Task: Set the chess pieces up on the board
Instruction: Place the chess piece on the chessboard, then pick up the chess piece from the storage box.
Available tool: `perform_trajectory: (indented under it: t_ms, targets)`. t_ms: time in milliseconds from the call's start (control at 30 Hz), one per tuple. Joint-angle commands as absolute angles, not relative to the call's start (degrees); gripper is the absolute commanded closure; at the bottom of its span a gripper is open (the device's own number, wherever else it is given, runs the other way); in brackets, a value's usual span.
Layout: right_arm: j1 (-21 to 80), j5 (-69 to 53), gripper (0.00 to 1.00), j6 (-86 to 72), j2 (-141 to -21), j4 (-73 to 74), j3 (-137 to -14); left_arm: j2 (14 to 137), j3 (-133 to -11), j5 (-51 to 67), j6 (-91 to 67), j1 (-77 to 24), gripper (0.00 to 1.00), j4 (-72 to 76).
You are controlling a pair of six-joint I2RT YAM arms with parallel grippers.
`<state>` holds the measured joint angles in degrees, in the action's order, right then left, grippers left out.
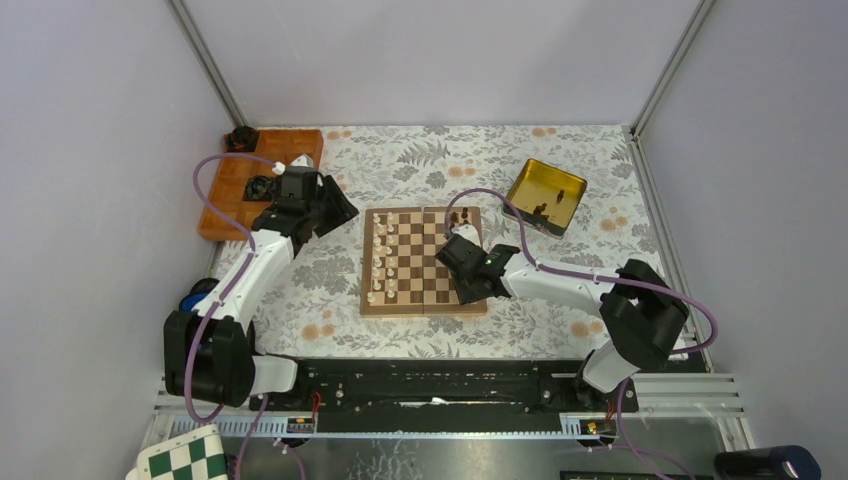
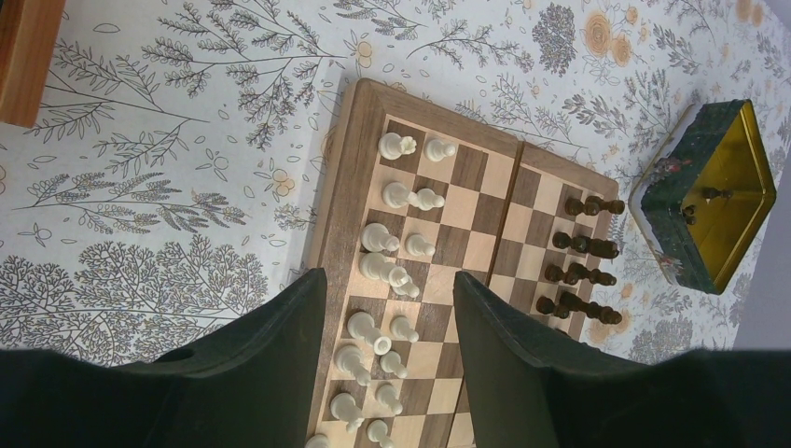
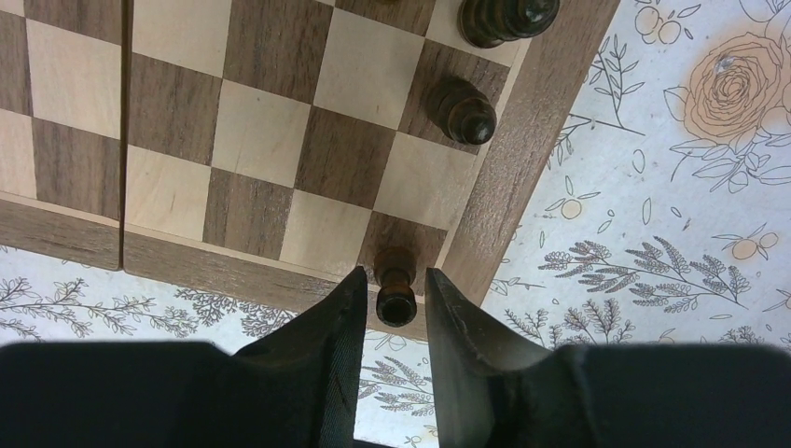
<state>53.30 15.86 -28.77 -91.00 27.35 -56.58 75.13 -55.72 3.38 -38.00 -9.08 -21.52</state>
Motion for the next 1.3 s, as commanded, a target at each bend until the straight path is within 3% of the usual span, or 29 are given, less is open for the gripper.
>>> perform_trajectory:
  t_ms: [0,633,933,1267]
  targets:
    - [52.91,16.8,0.63,-28.44,-90.0,27.31,-57.71,73.72,-55.29,2.28,-37.3,-9.58,0.4,-21.06]
    - [51.99,22.88,0.54,-24.33,-84.21,36.35,-72.36,74.69,-57.83,0.88,-36.84,-9.58,0.4,-21.07]
    - [34.94,21.9,0.53,-21.86,-84.34,33.09,-77.33,74.81,-58.62,0.59,-36.74,-9.58,0.4,-21.66]
    - [20.39,22.14,0.53,-23.59,-97.62,29.39,-87.67,74.72,-58.67,0.18,-36.09,-9.56,0.4,-22.74]
